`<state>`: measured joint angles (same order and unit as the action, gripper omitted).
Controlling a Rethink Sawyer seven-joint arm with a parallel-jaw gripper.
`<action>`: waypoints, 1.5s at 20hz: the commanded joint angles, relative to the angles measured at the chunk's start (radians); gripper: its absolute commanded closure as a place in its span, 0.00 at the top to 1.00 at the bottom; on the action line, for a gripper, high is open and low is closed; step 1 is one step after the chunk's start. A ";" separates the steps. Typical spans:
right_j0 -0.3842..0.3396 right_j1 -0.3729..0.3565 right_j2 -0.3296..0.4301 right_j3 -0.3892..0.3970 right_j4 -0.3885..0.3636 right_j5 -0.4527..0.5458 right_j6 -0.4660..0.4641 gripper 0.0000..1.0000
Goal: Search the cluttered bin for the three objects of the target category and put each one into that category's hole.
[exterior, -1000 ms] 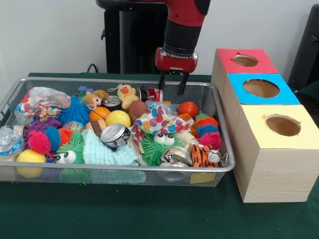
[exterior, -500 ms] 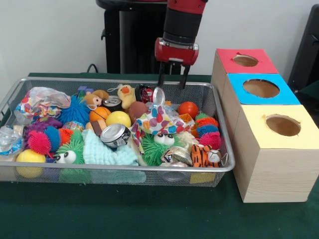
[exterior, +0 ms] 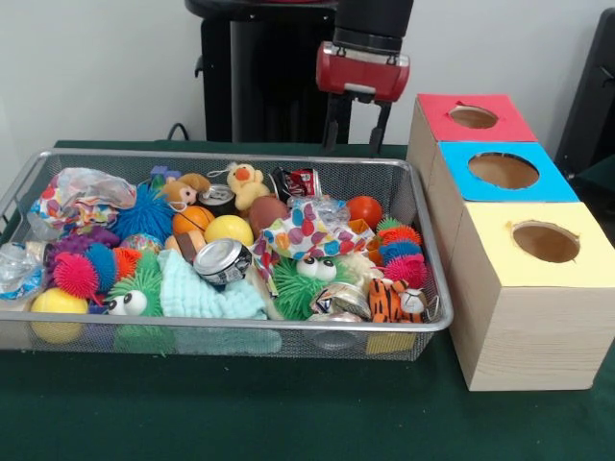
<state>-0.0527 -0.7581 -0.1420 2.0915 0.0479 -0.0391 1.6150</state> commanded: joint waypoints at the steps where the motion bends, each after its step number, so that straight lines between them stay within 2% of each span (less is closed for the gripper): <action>1: 0.016 0.021 0.047 -0.121 0.052 0.060 0.171 1.00; 4: 0.048 0.046 -0.002 -0.142 0.046 0.008 0.167 1.00; 7: 0.026 0.075 0.020 -0.127 0.030 -0.044 0.183 1.00; 11: 0.092 0.151 -0.069 -0.148 0.054 -0.011 0.178 1.00; 13: 0.111 0.166 -0.094 -0.171 0.052 0.004 0.165 1.00; 16: 0.152 0.171 -0.148 -0.221 0.045 0.049 0.133 1.00; 21: 0.149 0.162 -0.153 -0.238 0.008 -0.031 0.127 1.00; 26: 0.168 0.155 -0.183 -0.228 0.022 -0.059 0.159 1.00; 30: 0.178 0.154 -0.196 -0.210 0.030 -0.139 0.194 1.00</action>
<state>0.1174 -0.6264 -0.3245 1.9505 0.0520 -0.0635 1.6150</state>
